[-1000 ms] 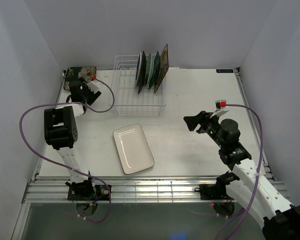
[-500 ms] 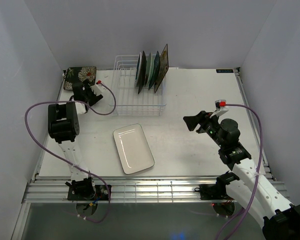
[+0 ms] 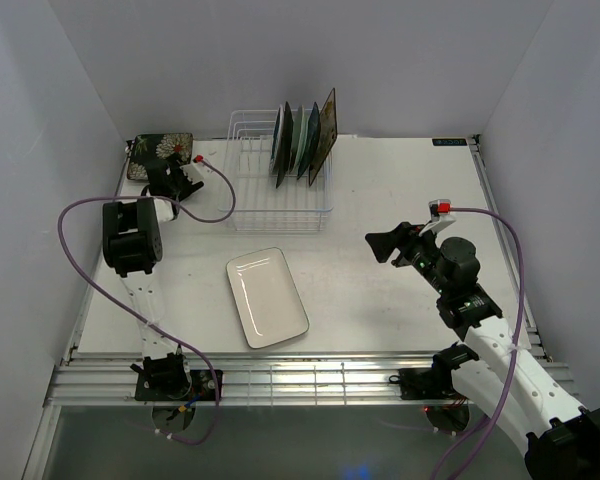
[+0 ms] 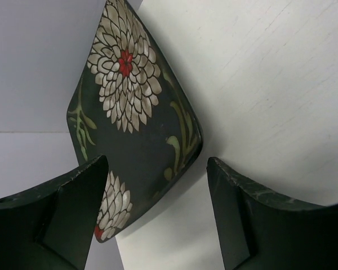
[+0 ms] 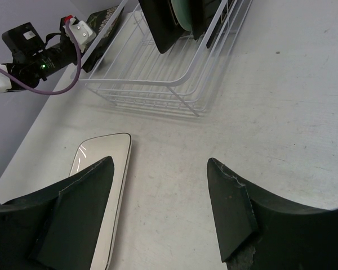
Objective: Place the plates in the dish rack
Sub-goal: Pick up the plate from the corner of the board.
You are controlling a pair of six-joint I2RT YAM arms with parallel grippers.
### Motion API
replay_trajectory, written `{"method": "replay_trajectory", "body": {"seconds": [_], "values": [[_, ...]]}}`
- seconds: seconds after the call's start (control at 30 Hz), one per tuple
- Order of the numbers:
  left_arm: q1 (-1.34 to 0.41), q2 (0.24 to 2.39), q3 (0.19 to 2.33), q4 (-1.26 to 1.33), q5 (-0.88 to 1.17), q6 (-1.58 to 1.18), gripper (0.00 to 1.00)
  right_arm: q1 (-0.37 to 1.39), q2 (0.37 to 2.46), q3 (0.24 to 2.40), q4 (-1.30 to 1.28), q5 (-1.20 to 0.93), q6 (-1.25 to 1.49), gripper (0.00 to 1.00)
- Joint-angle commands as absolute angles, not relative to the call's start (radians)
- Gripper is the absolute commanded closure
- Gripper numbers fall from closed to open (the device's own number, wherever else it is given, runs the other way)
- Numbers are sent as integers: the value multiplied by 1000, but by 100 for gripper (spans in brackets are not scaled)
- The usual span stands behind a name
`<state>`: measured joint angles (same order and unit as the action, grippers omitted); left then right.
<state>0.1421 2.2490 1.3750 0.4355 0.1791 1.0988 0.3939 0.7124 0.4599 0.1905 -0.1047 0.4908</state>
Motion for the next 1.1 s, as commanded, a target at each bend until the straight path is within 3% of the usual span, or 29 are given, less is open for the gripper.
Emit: {"method": "replay_trajectory", "body": {"seconds": [0.0, 0.3, 0.5, 0.73, 0.9, 1.07], "values": [[147, 2270, 1399, 458, 175, 1132, 19, 397, 706, 460, 239, -117, 488, 27], [147, 2316, 1396, 548, 181, 1178, 32, 397, 701, 459, 238, -127, 497, 27], [147, 2332, 1397, 571, 190, 1198, 35, 397, 698, 454, 244, -138, 511, 27], [147, 2356, 1420, 595, 192, 1206, 58, 397, 696, 451, 250, -150, 523, 27], [147, 2330, 1417, 618, 207, 1134, 100, 397, 690, 448, 249, -149, 525, 27], [147, 2286, 1387, 634, 225, 1101, 100, 399, 684, 448, 244, -150, 528, 27]]}}
